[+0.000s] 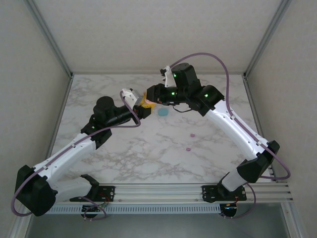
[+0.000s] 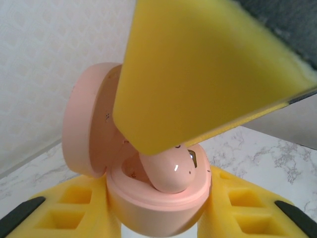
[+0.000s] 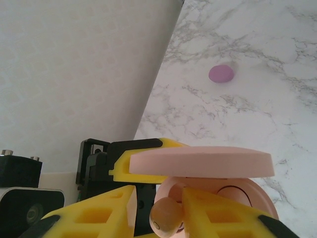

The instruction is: Insert the wireless bluetooth earbuds into the charging case

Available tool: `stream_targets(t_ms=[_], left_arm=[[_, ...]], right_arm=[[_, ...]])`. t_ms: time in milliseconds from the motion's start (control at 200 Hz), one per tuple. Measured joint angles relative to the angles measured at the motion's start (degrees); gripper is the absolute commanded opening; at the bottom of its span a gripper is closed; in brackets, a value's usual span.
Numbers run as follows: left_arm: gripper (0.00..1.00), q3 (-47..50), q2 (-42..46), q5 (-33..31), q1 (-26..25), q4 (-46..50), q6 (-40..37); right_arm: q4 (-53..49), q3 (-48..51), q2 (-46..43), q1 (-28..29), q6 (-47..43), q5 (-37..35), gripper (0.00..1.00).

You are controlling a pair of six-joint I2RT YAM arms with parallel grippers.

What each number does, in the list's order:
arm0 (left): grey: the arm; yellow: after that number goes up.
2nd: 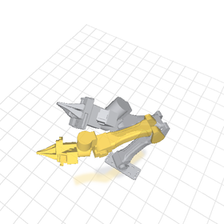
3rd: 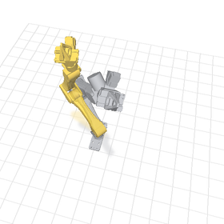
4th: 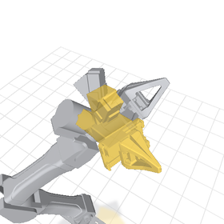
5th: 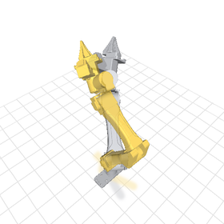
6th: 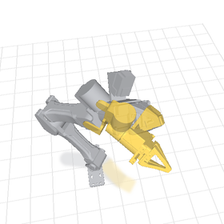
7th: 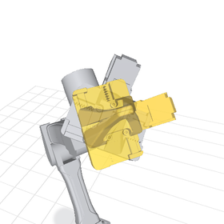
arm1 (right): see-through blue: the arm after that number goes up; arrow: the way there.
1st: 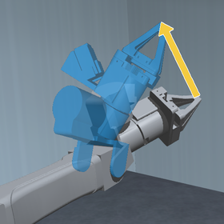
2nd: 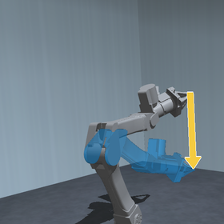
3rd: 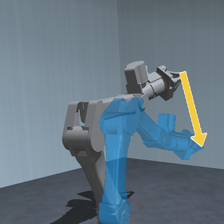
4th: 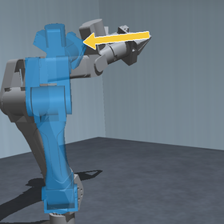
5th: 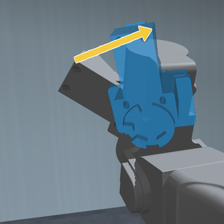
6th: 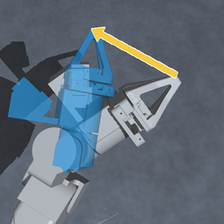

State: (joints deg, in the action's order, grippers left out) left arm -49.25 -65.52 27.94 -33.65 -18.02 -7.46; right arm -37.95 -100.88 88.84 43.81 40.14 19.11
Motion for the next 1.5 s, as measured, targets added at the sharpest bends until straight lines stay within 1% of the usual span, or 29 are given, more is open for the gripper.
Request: stream_targets(t_ms=[240,586,656,791,851,956,1056,1131,1226,1377,1502], left_arm=[[0.20,0.0,0.3,0.0,0.0,0.0,0.0],[0.20,0.0,0.7,0.0,0.0,0.0,0.0],[0.20,0.0,0.7,0.0,0.0,0.0,0.0],[0.20,0.0,0.7,0.0,0.0,0.0,0.0],[0.20,0.0,0.7,0.0,0.0,0.0,0.0],[0.20,0.0,0.7,0.5,0.0,0.0,-0.3],[0.20,0.0,0.7,2.6,-0.1,0.2,-1.1],[0.20,-0.2,0.7,4.2,-0.4,1.3,-2.3],[0.20,-0.7,0.7,5.8,-1.2,3.0,-3.8],[0.20,-1.7,1.0,6.8,-1.9,4.4,-5.0],[0.20,-1.7,1.7,6.7,-1.9,4.5,-5.0]], right_arm=[[-0.9,-1.4,0.0,0.0,-0.6,-0.1,0.34],[-1.4,-2.3,0.0,0.0,-1.4,-1.4,0.35],[-1.4,-2.3,-0.1,0.0,-1.7,-1.3,0.37],[-1.6,-2.1,-2.1,0.0,-3.3,-1.6,0.38],[-1.8,-1.5,-4.2,0.1,-4.1,-3.2,0.39],[-2.5,-0.9,-8.5,0.1,-5.6,-8.1,0.40],[-4.1,-2.2,-10.1,-1.0,-6.4,-11.0,0.47],[-5.6,-4.5,-8.9,-2.8,-6.5,-11.8,0.49],[-7.6,-7.8,-5.2,-4.7,-6.5,-11.0,0.53],[-10.9,-11.7,1.6,-5.2,-6.7,-7.7,0.56],[-13.8,-13.0,5.2,-5.2,-7.6,-4.0,0.56]])
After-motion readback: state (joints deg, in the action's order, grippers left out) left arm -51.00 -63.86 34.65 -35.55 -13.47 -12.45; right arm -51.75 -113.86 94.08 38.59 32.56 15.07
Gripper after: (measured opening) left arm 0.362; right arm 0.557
